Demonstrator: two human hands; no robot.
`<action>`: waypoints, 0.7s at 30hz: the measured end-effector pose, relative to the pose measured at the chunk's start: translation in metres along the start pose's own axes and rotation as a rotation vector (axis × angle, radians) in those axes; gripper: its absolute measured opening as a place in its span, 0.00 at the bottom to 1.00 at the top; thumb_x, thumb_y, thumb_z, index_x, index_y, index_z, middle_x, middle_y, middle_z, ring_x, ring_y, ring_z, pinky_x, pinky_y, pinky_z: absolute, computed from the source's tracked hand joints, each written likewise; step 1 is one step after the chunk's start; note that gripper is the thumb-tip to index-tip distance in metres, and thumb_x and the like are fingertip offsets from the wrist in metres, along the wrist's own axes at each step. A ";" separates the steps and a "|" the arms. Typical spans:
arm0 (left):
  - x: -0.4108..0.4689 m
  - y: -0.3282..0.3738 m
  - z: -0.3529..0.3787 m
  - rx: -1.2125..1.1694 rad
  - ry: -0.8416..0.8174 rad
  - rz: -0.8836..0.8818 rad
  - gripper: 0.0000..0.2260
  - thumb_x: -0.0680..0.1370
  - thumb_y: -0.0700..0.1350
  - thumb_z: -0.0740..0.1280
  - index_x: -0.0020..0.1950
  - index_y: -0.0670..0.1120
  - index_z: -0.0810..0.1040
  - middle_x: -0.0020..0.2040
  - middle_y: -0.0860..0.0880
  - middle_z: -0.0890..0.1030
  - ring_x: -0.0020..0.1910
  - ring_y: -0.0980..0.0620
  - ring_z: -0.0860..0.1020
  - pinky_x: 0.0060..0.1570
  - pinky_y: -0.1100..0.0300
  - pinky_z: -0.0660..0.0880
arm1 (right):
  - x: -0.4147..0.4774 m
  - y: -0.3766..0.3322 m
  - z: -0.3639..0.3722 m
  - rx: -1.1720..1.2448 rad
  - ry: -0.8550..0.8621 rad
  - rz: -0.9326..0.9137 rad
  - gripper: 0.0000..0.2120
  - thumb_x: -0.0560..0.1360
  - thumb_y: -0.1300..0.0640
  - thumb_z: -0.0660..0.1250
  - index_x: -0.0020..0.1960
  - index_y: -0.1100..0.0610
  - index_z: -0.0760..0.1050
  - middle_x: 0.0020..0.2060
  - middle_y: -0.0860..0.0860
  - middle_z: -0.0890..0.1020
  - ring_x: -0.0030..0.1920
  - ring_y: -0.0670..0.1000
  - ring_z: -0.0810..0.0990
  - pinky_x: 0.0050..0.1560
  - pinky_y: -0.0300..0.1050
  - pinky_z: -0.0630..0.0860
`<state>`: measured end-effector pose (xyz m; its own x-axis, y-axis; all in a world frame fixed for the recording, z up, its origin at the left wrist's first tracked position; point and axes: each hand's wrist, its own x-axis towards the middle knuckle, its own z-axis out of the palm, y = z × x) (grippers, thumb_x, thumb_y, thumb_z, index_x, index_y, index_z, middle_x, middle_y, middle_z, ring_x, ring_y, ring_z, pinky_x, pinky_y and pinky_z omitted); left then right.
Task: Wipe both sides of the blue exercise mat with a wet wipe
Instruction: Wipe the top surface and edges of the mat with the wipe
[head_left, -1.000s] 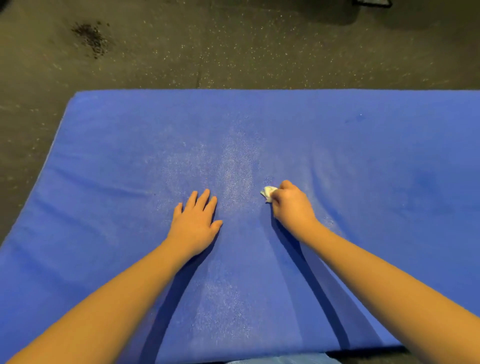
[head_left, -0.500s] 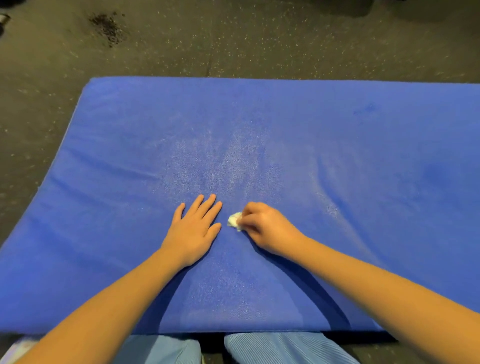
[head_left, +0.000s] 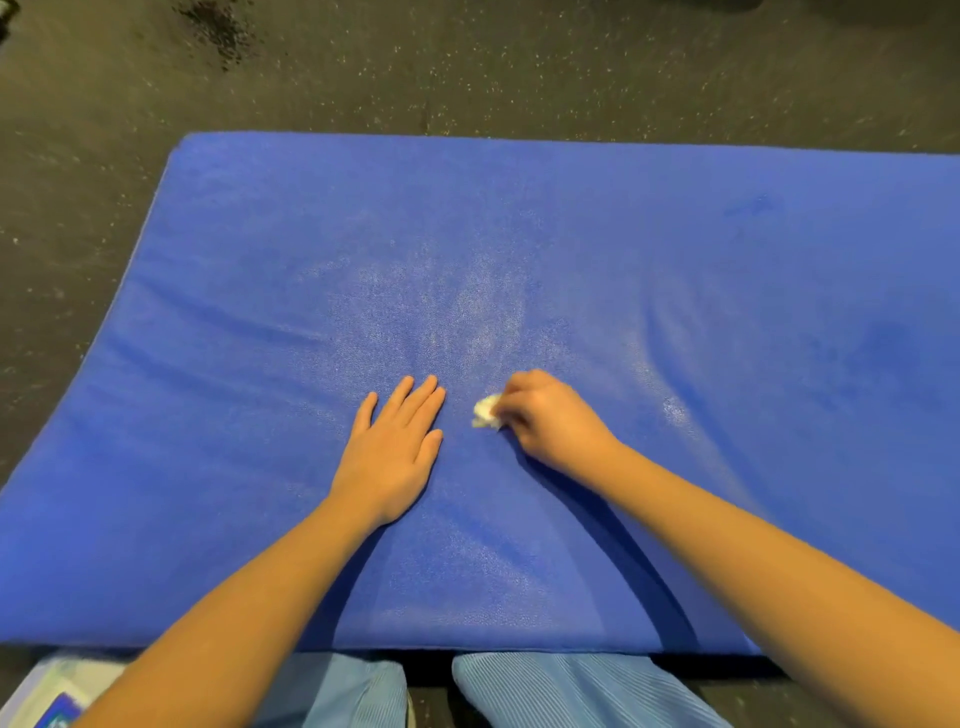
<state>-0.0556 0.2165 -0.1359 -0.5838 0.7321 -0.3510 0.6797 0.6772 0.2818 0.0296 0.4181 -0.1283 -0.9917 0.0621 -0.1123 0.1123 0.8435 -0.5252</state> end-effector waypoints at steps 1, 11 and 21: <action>0.000 0.000 0.000 -0.006 0.004 -0.001 0.36 0.73 0.61 0.30 0.80 0.53 0.48 0.79 0.59 0.46 0.78 0.58 0.42 0.75 0.53 0.37 | 0.003 0.004 0.000 0.004 0.076 0.099 0.05 0.71 0.67 0.67 0.40 0.63 0.81 0.39 0.59 0.79 0.42 0.63 0.76 0.36 0.47 0.69; 0.001 -0.003 0.003 -0.020 0.028 0.002 0.35 0.74 0.61 0.31 0.79 0.54 0.50 0.79 0.59 0.48 0.78 0.58 0.43 0.75 0.53 0.37 | -0.025 0.002 -0.011 0.022 0.039 0.063 0.05 0.71 0.66 0.68 0.41 0.61 0.82 0.42 0.55 0.81 0.43 0.62 0.77 0.39 0.50 0.75; 0.001 -0.002 0.004 0.002 0.031 0.001 0.36 0.73 0.61 0.31 0.80 0.53 0.50 0.79 0.58 0.48 0.78 0.56 0.43 0.75 0.52 0.38 | -0.044 -0.018 -0.018 -0.028 -0.082 0.083 0.07 0.72 0.64 0.66 0.44 0.58 0.83 0.41 0.54 0.80 0.45 0.59 0.75 0.38 0.47 0.71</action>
<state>-0.0557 0.2159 -0.1409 -0.5966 0.7349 -0.3225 0.6812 0.6762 0.2807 0.0703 0.4099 -0.0987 -0.9706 0.0891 -0.2236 0.1905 0.8522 -0.4873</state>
